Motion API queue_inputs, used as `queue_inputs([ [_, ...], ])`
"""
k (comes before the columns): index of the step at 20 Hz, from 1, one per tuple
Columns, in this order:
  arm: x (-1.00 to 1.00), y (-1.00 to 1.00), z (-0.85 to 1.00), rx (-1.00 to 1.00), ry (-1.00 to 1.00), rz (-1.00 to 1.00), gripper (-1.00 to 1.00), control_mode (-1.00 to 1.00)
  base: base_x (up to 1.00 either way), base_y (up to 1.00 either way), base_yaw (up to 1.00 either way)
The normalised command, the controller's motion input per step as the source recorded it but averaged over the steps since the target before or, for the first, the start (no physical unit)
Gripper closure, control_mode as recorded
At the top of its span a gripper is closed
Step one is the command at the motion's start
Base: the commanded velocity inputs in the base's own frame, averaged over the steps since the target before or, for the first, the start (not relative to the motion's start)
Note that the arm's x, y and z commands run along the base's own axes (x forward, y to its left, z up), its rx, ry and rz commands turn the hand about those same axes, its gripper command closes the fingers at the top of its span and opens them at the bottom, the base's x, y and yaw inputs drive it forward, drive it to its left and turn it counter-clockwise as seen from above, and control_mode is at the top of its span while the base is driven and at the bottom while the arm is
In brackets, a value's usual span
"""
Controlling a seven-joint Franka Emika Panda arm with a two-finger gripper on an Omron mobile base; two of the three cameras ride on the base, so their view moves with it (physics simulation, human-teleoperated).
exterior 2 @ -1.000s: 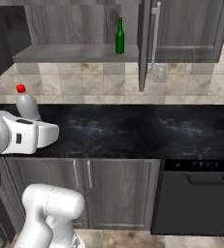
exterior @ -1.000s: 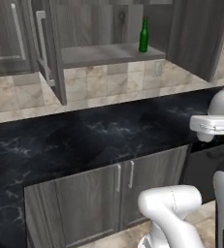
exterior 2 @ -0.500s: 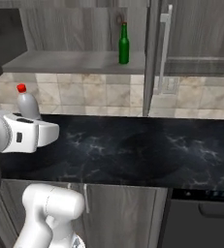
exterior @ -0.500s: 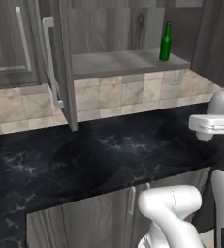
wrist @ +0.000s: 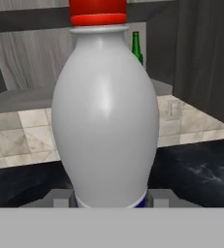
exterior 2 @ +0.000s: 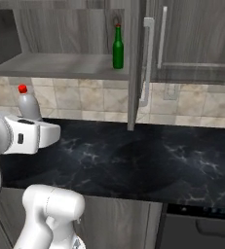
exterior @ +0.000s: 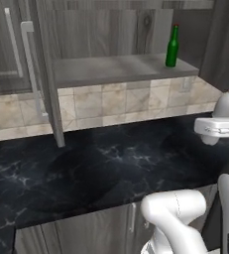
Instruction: Pick the beer, bottled water, can from the counter and place them in the open cabinet.
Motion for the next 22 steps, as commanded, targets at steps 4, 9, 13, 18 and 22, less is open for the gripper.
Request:
queue_inputs([
  [4,0.00,0.00,0.00,0.00,0.00,0.00,1.00,1.00,0.41,-0.18,0.20],
  [9,0.00,0.00,0.00,0.00,0.00,0.00,1.00,1.00,0.37,0.00,0.15],
  [13,0.00,0.00,0.00,0.00,0.00,0.00,1.00,1.00,0.33,0.00,0.10],
  [18,0.00,0.00,0.00,0.00,0.00,0.00,1.00,1.00,0.25,0.00,0.04],
  [22,0.00,0.00,0.00,0.00,0.00,0.00,1.00,1.00,0.03,0.00,0.00],
])
